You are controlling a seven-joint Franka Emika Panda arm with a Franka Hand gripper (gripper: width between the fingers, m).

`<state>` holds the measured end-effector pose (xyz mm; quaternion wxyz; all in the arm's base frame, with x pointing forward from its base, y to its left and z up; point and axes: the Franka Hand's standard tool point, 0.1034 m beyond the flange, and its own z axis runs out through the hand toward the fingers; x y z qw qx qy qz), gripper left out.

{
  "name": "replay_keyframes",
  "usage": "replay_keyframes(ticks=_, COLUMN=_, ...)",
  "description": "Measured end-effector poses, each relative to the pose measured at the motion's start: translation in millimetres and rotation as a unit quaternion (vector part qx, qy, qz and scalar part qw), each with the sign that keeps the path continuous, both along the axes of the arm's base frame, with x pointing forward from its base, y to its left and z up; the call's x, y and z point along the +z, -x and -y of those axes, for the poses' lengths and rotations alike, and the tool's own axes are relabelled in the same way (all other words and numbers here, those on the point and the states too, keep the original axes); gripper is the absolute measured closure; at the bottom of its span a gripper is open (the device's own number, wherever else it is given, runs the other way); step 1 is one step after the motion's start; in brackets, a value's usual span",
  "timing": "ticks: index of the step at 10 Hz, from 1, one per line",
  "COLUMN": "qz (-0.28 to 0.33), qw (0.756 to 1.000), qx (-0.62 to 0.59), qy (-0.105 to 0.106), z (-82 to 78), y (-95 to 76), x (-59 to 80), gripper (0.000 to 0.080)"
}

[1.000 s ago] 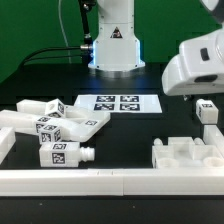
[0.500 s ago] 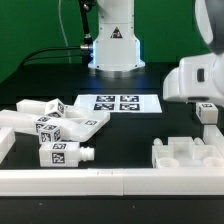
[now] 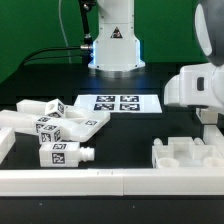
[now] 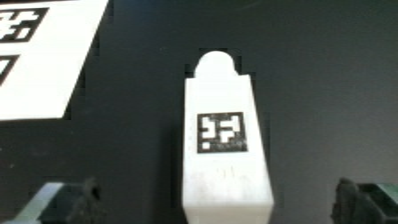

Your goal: Assemble chair

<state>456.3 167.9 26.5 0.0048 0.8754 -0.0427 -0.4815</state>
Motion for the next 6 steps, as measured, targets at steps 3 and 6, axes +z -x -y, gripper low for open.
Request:
replay_keyframes(ticks=3, qz=-0.013, qw=1.000, qx=0.007, qy=0.007, z=-5.0, y=18.5, x=-15.0, gripper=0.0150)
replay_keyframes(ticks=6, qz=-0.012, qw=1.000, qx=0.006, qy=0.007, z=-4.1, y=17.3, x=-14.9, gripper=0.0257)
